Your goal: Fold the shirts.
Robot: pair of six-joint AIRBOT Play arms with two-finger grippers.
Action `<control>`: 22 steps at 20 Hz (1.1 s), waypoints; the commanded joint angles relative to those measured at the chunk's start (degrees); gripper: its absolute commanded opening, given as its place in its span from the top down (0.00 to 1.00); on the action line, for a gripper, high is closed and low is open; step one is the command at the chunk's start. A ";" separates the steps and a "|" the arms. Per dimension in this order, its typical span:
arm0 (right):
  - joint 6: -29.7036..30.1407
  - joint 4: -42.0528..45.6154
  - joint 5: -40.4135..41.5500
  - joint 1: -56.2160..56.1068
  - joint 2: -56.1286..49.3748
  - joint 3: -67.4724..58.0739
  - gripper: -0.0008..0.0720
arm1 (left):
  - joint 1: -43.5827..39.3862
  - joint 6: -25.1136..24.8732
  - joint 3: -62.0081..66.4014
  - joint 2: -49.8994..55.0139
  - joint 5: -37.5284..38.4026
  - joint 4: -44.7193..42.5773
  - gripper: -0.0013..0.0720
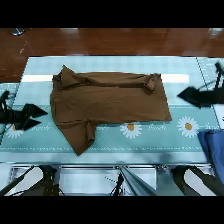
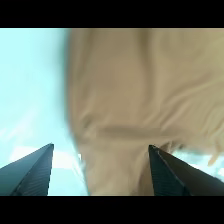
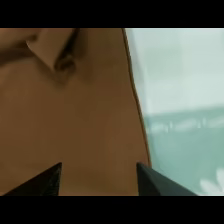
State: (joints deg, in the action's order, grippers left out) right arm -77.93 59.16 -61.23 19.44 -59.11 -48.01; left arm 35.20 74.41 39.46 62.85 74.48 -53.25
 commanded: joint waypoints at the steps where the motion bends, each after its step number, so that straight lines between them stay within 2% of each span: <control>1: -1.29 -0.76 1.81 0.44 10.84 14.25 0.22 | 3.78 -3.63 -9.35 -3.58 -0.11 4.72 0.02; 2: -1.29 -0.61 1.77 0.44 11.58 15.39 0.20 | 3.28 -4.35 -10.67 -3.43 -1.20 6.38 0.02; 3: -1.29 -0.63 1.73 0.44 11.58 15.78 0.13 | 2.69 -4.39 -11.58 -3.30 -2.93 7.08 0.02; 4: -1.29 -0.59 1.77 0.44 11.54 15.87 0.13 | 1.99 -4.37 -12.04 -3.19 -4.26 7.32 0.02; 10: -1.20 -0.81 5.09 0.46 11.54 15.80 0.14 | -3.48 -4.33 -12.26 -3.17 -10.88 10.43 0.02; 15: -0.87 -5.57 7.67 0.46 11.54 15.67 0.14 | -3.74 -4.00 -12.26 -3.17 -12.09 9.31 0.02; 19: -0.66 -5.40 7.17 0.02 11.54 15.69 0.13 | -3.76 -3.58 -12.26 -3.08 -12.46 7.76 0.02; 22: -0.92 -4.11 7.13 0.02 11.54 15.69 0.13 | -4.76 -1.49 -12.26 -0.74 -12.87 8.31 0.02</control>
State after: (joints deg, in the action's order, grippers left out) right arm -78.65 54.61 -54.19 19.53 -47.62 -32.36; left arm 31.14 71.64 27.22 60.69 62.08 -44.77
